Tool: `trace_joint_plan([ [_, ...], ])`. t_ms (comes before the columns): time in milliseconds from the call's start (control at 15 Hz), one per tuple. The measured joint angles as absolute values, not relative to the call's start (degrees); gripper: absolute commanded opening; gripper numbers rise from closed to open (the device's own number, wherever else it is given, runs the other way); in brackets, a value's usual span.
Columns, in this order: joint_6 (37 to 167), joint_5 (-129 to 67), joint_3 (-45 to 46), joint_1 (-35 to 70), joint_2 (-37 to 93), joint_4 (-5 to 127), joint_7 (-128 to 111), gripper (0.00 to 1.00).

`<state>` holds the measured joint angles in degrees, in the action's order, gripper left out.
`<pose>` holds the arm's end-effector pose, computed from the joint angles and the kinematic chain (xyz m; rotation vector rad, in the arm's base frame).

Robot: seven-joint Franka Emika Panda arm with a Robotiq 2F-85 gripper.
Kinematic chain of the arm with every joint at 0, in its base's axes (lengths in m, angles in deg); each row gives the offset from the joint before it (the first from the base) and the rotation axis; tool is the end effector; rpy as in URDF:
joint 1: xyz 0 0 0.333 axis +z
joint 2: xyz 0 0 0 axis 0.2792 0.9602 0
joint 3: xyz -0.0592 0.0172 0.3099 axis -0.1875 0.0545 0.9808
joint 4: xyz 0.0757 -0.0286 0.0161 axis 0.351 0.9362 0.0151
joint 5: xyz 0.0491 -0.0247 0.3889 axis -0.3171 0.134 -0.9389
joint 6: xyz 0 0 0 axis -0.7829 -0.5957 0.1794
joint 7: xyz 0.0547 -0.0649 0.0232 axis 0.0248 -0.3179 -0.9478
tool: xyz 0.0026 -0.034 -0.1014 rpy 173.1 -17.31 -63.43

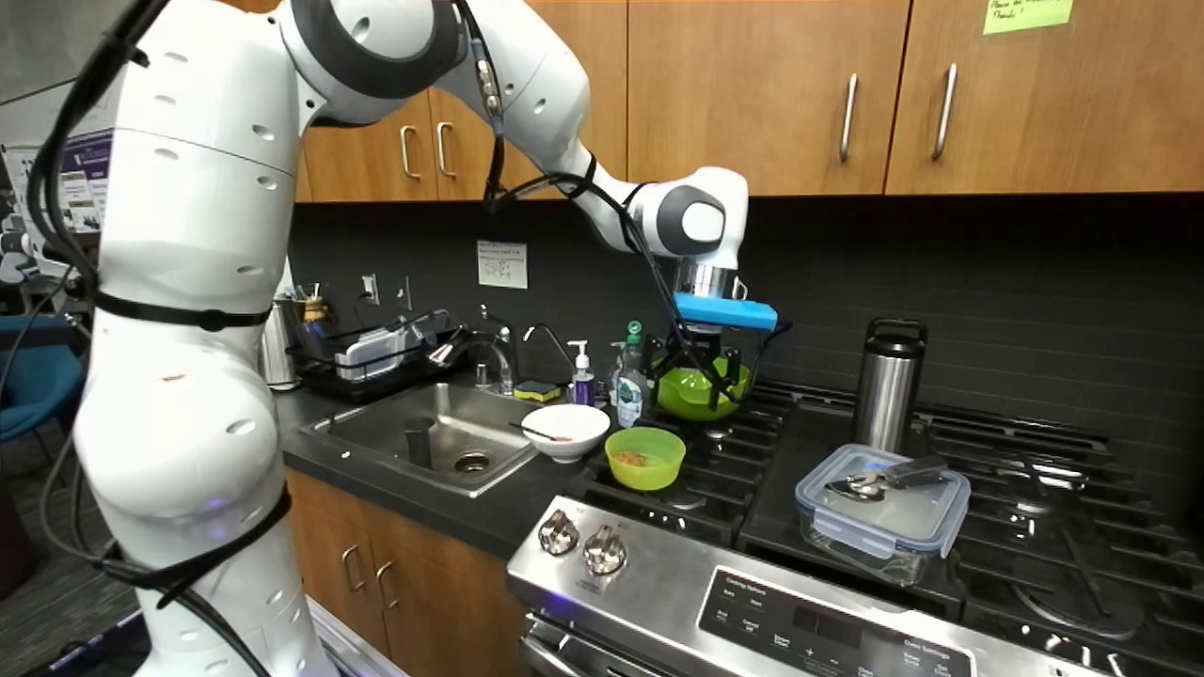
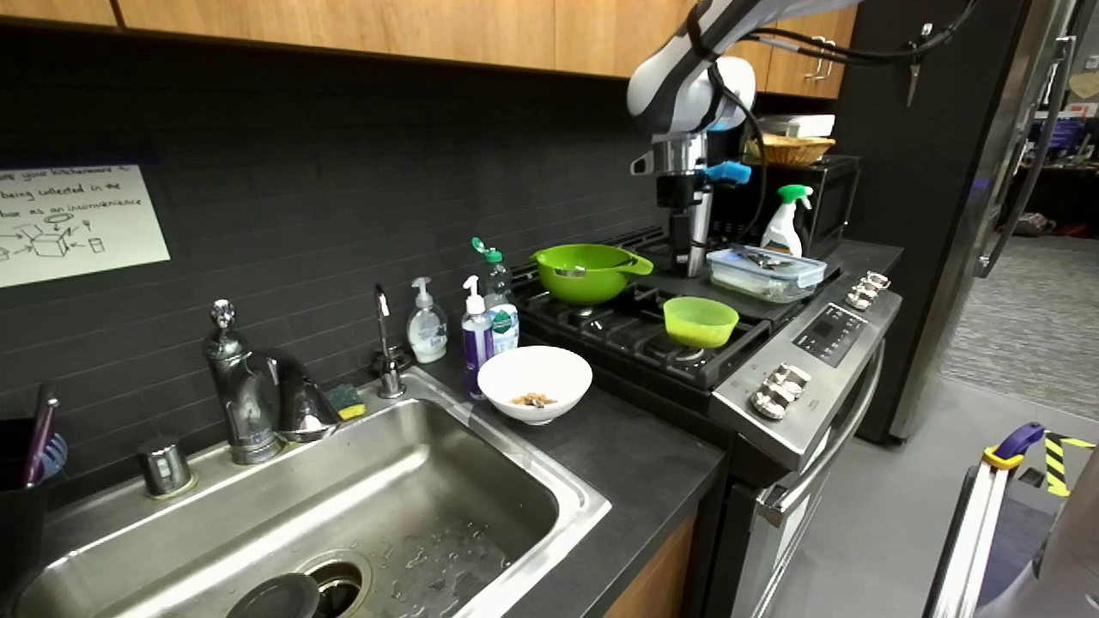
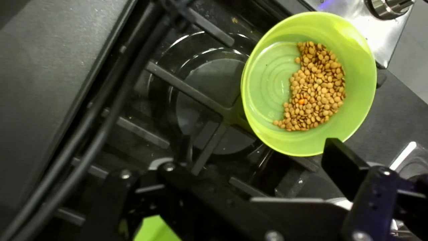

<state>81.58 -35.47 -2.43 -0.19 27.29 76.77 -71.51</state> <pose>0.5527 -0.2323 0.3475 -2.8978 -0.8981 0.2006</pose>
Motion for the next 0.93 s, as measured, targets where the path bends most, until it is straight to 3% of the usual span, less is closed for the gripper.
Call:
trace_joint_plan([
  [933,62.3,-28.2,-5.3,0.6,16.6,80.2,-71.6,1.0],
])
